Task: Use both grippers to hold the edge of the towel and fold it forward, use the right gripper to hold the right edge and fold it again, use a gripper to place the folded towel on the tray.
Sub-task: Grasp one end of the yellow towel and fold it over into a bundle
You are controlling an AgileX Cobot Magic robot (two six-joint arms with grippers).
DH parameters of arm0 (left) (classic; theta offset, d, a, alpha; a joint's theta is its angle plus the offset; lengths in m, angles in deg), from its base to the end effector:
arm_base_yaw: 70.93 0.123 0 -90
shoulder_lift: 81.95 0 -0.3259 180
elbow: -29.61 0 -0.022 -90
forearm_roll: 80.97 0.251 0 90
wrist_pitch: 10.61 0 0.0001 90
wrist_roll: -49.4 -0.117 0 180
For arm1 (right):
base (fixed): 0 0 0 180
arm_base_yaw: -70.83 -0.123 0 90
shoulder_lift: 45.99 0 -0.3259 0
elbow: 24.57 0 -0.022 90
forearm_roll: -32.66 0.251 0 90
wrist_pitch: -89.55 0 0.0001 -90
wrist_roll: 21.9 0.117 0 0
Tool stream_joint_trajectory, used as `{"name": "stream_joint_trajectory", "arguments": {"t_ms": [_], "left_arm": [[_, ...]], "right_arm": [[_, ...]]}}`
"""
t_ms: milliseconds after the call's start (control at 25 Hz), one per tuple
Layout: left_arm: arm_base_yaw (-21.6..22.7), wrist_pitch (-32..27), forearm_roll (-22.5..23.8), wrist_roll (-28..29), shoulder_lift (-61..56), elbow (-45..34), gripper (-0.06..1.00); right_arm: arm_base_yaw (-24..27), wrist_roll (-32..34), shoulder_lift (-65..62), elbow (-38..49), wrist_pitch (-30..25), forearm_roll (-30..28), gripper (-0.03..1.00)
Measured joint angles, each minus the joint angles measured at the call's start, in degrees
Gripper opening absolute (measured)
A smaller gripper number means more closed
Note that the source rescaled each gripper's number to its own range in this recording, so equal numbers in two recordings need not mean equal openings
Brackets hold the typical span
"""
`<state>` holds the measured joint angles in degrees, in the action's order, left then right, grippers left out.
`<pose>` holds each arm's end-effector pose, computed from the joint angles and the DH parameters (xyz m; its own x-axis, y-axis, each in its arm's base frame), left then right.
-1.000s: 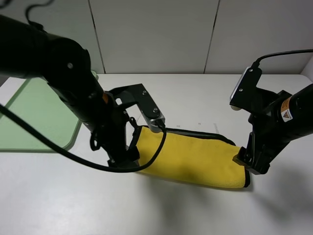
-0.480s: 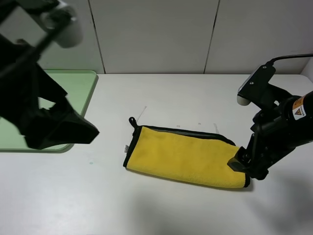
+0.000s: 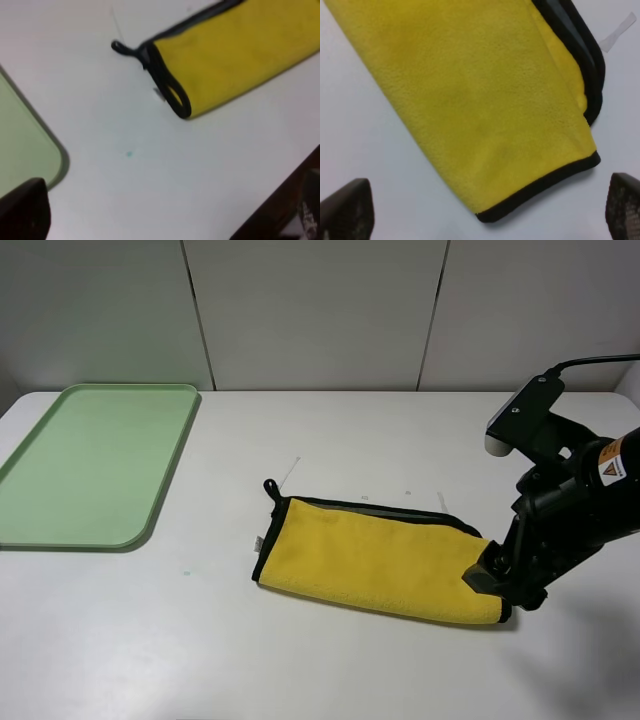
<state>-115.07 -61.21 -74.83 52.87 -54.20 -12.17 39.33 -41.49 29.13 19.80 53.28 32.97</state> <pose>0.0354 -0.0209 0.3248 -0.3536 0.3537 -0.8660 0.6454 0.7624 0.0479 0.1648 0.1015 0.2268 -0.5602 -0.7317 -0.3884 -0.7515 0.6461 -0.1332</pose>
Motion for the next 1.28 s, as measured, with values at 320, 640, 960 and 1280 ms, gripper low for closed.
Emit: {"name": "stream_joint_trajectory", "arguments": {"t_ms": [320,640,960,1280], "left_arm": [[0.0,-4.85,0.0,5.35,-17.22,-6.36,1.0],[0.0,-9.87,-0.29,6.0,-21.05,-8.19,1.0],[0.0,-9.87,-1.03,6.2,-21.05,-8.19,1.0],[9.43,-9.87,-0.48,5.3,-21.05,-8.19,1.0]], "right_arm": [[0.0,0.02,0.0,0.0,0.11,0.06,1.0],[0.0,0.07,0.0,0.0,0.11,0.11,1.0],[0.0,0.17,0.0,0.0,0.18,2.0,1.0],[0.0,2.97,0.0,0.0,0.74,10.35,1.0]]}}
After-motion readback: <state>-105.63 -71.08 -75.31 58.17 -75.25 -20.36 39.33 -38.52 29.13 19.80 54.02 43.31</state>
